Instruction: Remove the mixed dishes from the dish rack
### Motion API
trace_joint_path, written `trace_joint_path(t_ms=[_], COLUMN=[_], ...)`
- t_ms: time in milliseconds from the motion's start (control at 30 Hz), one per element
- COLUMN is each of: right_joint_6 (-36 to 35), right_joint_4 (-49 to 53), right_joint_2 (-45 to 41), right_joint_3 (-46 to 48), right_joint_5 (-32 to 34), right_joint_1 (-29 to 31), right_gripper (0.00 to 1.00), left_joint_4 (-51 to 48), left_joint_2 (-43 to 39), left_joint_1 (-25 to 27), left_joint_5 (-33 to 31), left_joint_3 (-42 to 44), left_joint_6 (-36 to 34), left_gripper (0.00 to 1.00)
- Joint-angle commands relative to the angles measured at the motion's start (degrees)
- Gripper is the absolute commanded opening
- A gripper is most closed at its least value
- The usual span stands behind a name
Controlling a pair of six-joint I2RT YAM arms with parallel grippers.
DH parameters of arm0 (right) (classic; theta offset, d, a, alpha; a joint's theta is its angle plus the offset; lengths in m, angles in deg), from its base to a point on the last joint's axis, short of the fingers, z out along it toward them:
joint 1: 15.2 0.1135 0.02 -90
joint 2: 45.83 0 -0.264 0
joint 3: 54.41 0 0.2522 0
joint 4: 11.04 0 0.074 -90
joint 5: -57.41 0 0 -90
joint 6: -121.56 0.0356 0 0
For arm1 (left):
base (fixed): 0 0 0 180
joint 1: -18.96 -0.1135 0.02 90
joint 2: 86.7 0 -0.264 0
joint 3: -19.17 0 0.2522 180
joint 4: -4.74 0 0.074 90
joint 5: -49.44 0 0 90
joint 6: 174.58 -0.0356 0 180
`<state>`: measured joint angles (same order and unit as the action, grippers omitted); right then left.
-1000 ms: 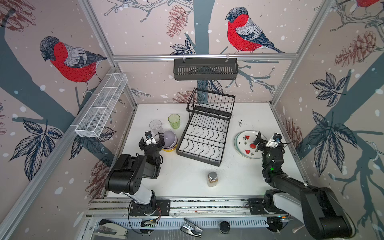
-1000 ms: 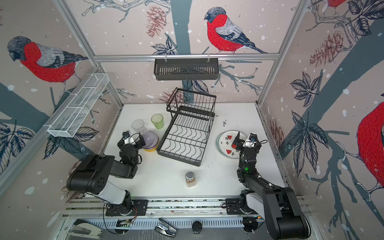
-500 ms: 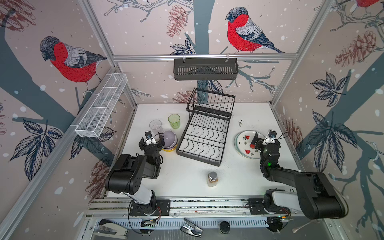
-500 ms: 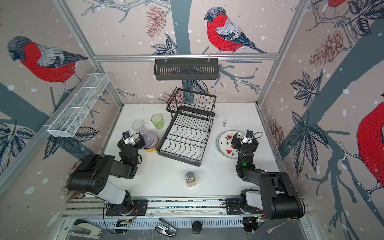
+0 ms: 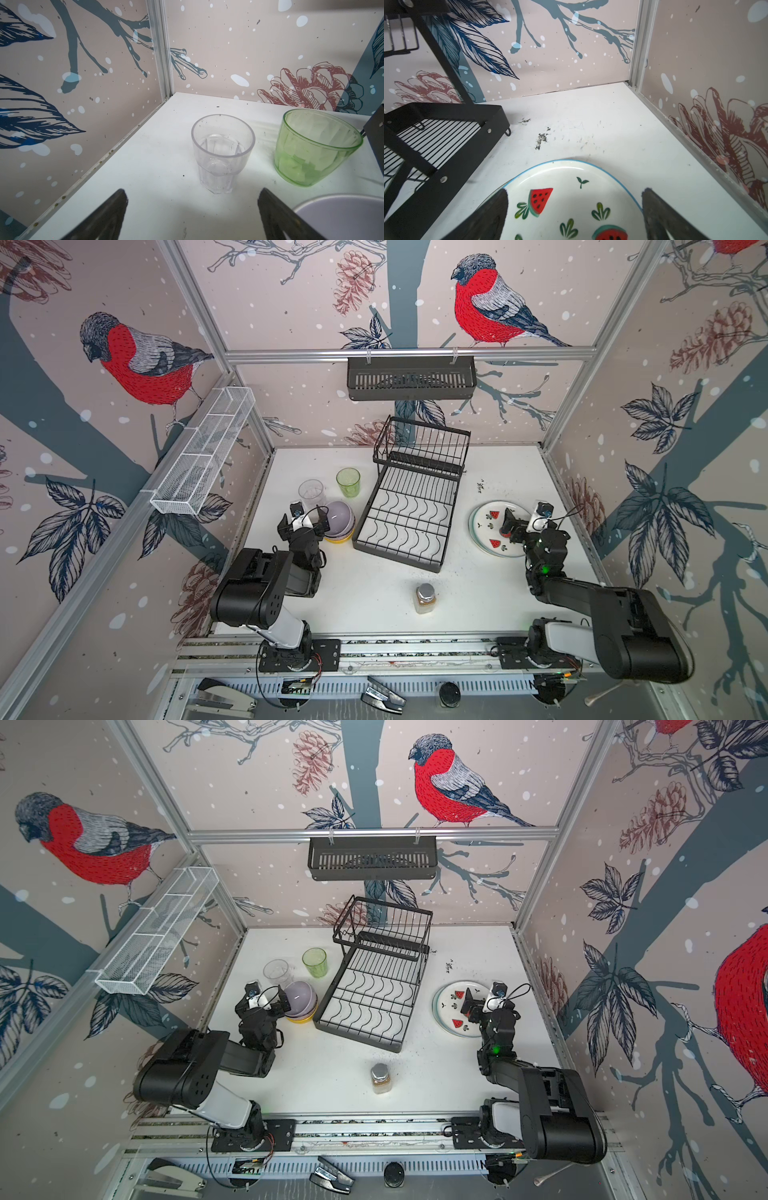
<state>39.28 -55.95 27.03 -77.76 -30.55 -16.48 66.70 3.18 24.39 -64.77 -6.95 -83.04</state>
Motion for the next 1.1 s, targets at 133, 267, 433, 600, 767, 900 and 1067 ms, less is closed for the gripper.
trace_joint_path(t_ms=[133,267,433,600,767,900,1067], right_joint_6=[-1.6,-5.3,-2.9,-2.5,-2.5,-2.4,-2.2], right_joint_4=[-12.3,-20.8,-11.9,-9.5,-9.7,-9.8,-10.8], right_joint_2=[7.4,14.9,13.9,13.3,13.3,13.3,12.8], right_joint_3=[0.4,0.2,-3.4,-4.1,-4.0,-4.0,-3.2], right_joint_5=[5.3,7.2,8.5,8.3,7.8,7.5,8.5], right_joint_1=[0.8,3.7,2.6,2.4,2.2,2.0,2.2], right_gripper=[1.00,1.00,1.00,1.00,1.00,0.99,0.99], left_joint_4=[2.5,2.6,2.5,2.7,2.5,1.8,2.7], left_joint_2=[0.0,0.0,0.0,0.1,0.1,0.2,0.0], left_joint_1=[-0.1,-0.1,-0.1,-0.1,-0.1,-0.1,-0.1], left_joint_5=[0.1,0.1,0.1,0.1,0.1,0.1,0.1], left_joint_3=[0.0,0.0,0.0,0.0,-0.1,-0.5,0.1], left_joint_6=[-0.2,-0.2,-0.2,-0.2,-0.2,-0.2,-0.3], left_gripper=[0.98,0.98,0.98,0.98,0.98,0.98,0.98])
